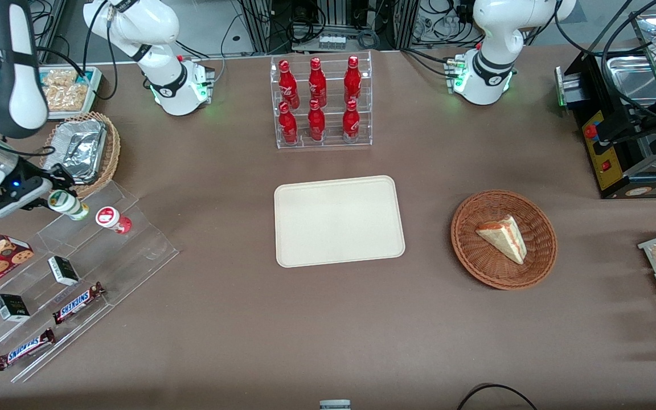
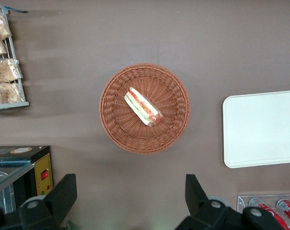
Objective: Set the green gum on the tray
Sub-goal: 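Close the right gripper on the green cup and lift it off the shelf, then carry the green cup with the right gripper over the cream tray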
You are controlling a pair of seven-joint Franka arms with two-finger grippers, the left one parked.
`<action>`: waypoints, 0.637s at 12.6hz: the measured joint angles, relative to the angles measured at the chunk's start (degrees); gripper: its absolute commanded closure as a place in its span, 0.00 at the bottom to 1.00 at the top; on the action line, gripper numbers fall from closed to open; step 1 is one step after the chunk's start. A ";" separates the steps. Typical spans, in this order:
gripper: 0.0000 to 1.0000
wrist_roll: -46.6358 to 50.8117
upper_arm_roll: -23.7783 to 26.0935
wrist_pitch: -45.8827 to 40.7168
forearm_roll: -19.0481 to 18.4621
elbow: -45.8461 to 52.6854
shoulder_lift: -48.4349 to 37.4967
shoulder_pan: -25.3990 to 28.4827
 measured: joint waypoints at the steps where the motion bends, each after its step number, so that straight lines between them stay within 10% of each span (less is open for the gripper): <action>1: 1.00 0.09 0.43 -3.65 0.00 2.64 -0.31 0.14; 8: 1.00 23.85 10.11 -18.57 0.08 15.18 -0.55 8.13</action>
